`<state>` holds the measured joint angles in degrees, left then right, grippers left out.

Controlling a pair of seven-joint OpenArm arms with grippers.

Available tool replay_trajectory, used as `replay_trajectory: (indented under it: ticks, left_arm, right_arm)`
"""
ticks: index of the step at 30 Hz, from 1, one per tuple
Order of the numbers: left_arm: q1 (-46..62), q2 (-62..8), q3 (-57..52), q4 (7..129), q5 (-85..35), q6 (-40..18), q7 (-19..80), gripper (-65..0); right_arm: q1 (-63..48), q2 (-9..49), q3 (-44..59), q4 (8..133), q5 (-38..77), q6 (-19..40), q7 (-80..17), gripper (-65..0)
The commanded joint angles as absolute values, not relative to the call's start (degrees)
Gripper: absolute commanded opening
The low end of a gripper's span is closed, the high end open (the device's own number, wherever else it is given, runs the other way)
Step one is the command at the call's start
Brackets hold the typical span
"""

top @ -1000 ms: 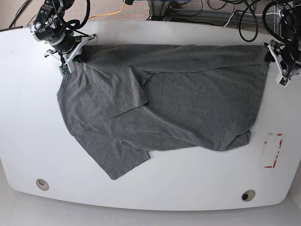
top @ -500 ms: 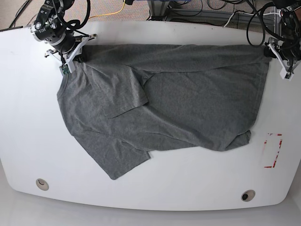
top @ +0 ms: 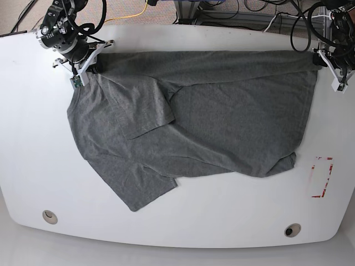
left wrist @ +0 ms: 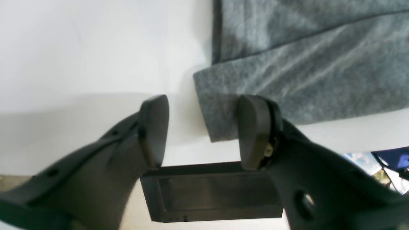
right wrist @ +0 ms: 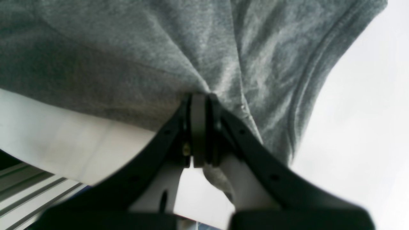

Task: Layout the t-shirt on the table in an organized manner, then fold the t-shirt properly
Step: 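Hold the shirt edge taut with both grippers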

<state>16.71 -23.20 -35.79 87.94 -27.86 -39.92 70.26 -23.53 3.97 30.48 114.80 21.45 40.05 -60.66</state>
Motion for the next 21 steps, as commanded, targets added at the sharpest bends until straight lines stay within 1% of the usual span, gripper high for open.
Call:
replay_trajectory:
  ticks: [1, 2, 3, 6, 10, 21]
  left_arm:
    - [16.5, -24.2, -35.2, 88.9, -28.3, -40.0, 69.8, -44.2]
    - [16.5, -24.2, -35.0, 89.0, -28.3, -40.0, 69.8, -47.1]
    - [16.5, -24.2, -34.9, 89.0, -28.3, -40.0, 69.8, -51.9]
    - [16.5, -24.2, -34.9, 89.0, -28.3, -40.0, 69.8, -62.1]
    - [16.5, -24.2, -34.9, 89.6, -28.3, -40.0, 69.8, -62.9]
    - [17.7, -24.2, -35.1, 98.9, -28.3, -40.0, 69.8, -63.1]
  right_arm:
    - [-23.3, 4.5, 30.6, 115.7, 22.2, 40.0, -59.9, -65.0]
    - [-23.3, 4.5, 30.6, 115.7, 22.2, 40.0, -59.9, -65.0]
    - [-23.3, 4.5, 30.6, 115.7, 22.2, 40.0, -59.9, -65.0]
    - [-23.3, 4.5, 30.6, 115.7, 22.2, 40.0, -59.9, -65.0]
    - [-23.3, 4.5, 30.6, 115.7, 22.2, 40.0, -59.9, -65.0]
    - [-23.3, 4.5, 30.6, 115.7, 22.2, 40.0, -59.9, -65.0]
